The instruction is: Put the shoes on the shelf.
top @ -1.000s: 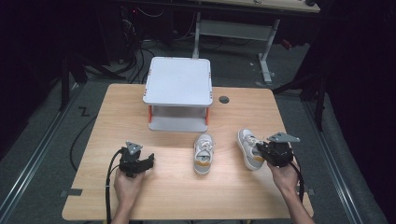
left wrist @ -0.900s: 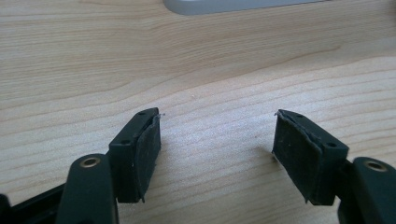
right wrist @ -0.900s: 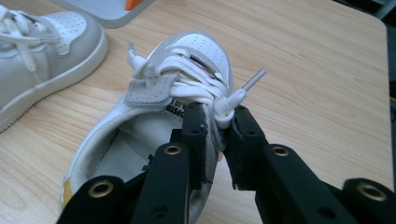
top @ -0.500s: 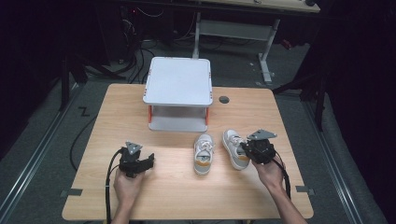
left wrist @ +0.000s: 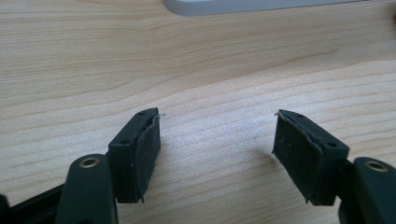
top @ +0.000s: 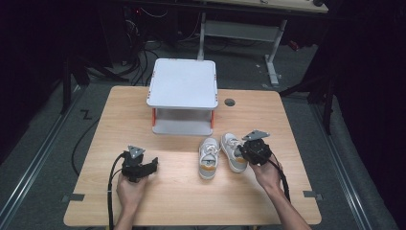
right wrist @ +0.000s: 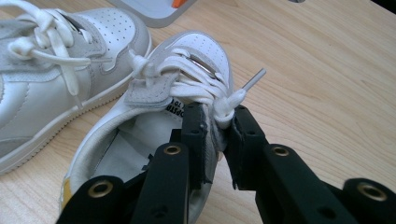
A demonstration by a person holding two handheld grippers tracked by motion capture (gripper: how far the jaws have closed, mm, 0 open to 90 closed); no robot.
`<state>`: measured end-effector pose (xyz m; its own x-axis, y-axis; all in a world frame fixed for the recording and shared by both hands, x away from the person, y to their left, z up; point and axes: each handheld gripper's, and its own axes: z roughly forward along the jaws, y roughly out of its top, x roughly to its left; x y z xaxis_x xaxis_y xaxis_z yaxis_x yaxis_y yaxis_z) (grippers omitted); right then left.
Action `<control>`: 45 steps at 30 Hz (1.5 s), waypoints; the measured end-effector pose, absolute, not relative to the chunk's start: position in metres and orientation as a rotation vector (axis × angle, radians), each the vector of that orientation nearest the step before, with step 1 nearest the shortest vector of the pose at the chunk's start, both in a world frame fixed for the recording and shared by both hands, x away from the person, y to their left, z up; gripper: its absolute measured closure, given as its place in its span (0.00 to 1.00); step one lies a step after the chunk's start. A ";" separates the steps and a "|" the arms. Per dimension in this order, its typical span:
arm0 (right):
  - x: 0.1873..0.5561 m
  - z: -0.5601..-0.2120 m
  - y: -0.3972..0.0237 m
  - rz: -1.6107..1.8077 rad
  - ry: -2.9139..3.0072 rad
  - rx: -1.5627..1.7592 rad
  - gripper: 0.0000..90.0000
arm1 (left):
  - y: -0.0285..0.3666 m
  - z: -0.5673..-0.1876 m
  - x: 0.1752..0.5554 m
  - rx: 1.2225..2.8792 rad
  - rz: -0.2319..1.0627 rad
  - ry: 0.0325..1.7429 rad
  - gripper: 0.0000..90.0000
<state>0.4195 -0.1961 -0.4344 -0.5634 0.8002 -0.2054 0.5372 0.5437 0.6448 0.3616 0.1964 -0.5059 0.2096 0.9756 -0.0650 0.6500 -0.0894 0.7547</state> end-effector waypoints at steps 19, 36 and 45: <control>0.412 -0.441 -0.178 0.688 2.377 1.085 0.81 | 0.196 -0.506 0.362 1.816 0.624 1.514 0.36; 0.405 -0.440 -0.183 0.848 2.411 1.145 0.66 | 0.195 -0.506 0.362 1.826 0.633 1.515 0.36; 0.397 -0.431 -0.218 1.051 2.286 1.215 0.54 | 0.194 -0.506 0.362 1.840 0.643 1.510 0.36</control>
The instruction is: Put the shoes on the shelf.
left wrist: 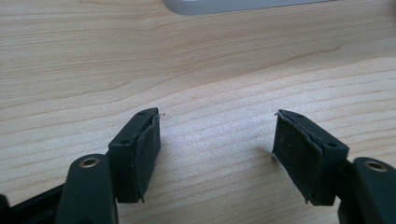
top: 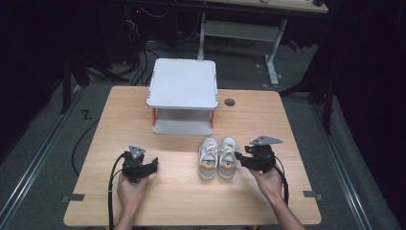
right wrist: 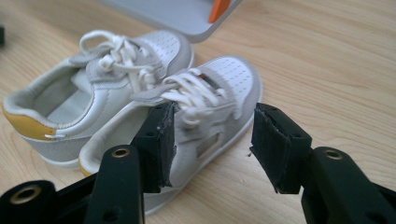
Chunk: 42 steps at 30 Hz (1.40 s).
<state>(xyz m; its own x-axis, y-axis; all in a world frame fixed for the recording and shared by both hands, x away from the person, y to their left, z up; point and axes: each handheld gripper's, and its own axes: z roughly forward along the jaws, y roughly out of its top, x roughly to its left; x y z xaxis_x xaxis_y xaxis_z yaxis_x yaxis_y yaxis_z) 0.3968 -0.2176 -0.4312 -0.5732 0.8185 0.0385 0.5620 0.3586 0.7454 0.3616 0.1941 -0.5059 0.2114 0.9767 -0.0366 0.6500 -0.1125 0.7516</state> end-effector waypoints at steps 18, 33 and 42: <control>0.405 -0.470 -0.286 1.008 2.132 1.433 0.54 | 0.187 -0.506 0.361 1.866 0.659 1.506 0.31; 0.409 -0.492 -0.300 0.877 2.086 1.468 0.53 | 0.143 -0.467 0.353 1.844 0.553 1.362 0.34; 0.405 -0.501 -0.298 0.886 2.052 1.435 0.51 | 0.095 -0.445 0.345 1.876 0.484 1.229 0.35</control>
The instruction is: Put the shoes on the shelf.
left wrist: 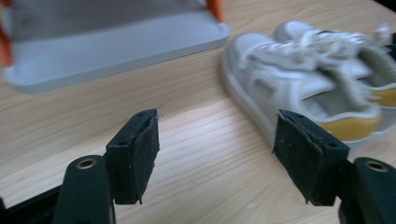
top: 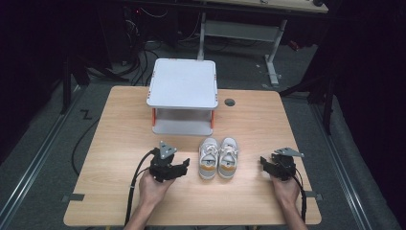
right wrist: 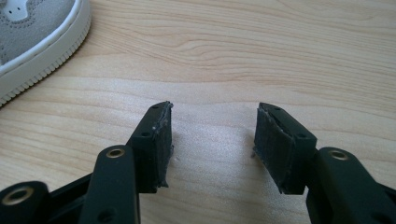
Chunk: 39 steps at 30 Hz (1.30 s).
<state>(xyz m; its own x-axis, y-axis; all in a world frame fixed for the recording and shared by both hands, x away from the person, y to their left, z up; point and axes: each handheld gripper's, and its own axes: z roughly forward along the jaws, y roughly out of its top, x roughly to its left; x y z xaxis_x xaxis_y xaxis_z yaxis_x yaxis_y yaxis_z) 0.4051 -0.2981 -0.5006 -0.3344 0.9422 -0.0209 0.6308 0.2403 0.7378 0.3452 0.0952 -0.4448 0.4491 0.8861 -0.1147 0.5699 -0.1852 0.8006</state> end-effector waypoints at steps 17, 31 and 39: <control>0.405 -0.501 -0.298 0.889 2.061 1.427 0.48 | 0.015 -0.432 0.352 2.005 0.360 1.173 0.44; 0.405 -0.501 -0.298 0.889 2.062 1.427 0.48 | -0.008 -0.439 0.378 1.998 0.283 1.326 0.52; 0.405 -0.501 -0.298 0.889 2.063 1.427 0.48 | -0.014 -0.442 0.384 1.987 0.281 1.381 0.58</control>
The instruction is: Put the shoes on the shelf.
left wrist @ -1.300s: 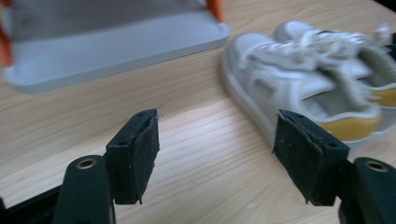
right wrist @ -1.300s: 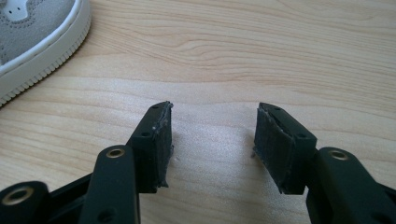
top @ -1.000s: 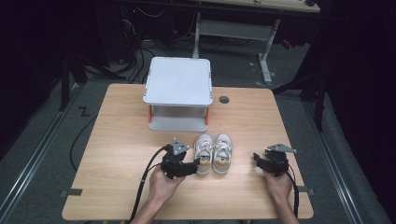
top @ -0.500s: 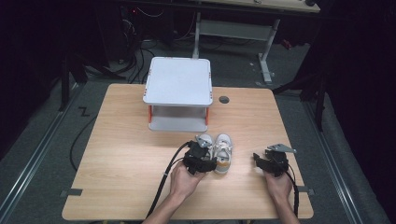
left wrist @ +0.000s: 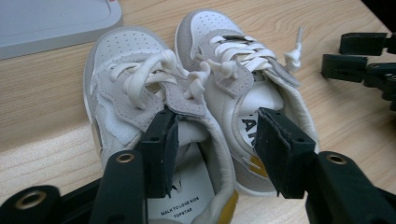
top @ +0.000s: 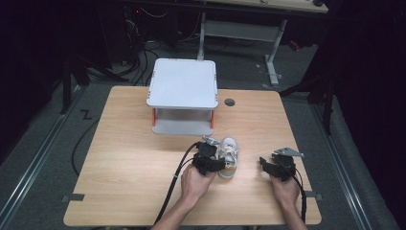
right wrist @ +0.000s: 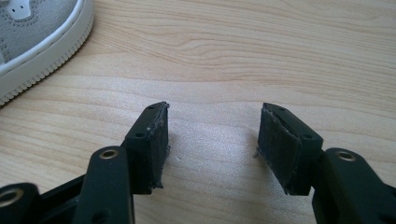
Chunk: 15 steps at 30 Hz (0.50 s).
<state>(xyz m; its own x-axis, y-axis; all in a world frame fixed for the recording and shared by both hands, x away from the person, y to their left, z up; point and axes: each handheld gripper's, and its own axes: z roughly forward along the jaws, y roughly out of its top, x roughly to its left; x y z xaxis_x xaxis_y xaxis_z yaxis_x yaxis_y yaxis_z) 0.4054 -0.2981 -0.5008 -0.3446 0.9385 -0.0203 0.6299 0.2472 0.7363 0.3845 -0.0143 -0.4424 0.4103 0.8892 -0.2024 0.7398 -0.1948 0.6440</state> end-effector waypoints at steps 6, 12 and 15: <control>0.405 -0.501 -0.298 0.889 2.063 1.427 0.48 | -0.025 -0.450 0.393 2.011 0.288 1.407 0.62; 0.406 -0.501 -0.298 0.889 2.062 1.427 0.48 | -0.029 -0.450 0.393 2.046 0.325 1.393 0.65; 0.405 -0.501 -0.298 0.889 2.062 1.427 0.48 | -0.029 -0.449 0.392 2.050 0.318 1.375 0.74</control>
<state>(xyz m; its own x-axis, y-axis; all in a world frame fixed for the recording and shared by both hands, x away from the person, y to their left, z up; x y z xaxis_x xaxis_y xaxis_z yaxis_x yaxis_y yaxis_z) 0.4054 -0.2979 -0.5008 -0.3437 0.9389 -0.0205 0.6300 0.2467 0.7364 0.3918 -0.0288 -0.4489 0.4231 0.8942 -0.1463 0.7390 -0.2471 0.6268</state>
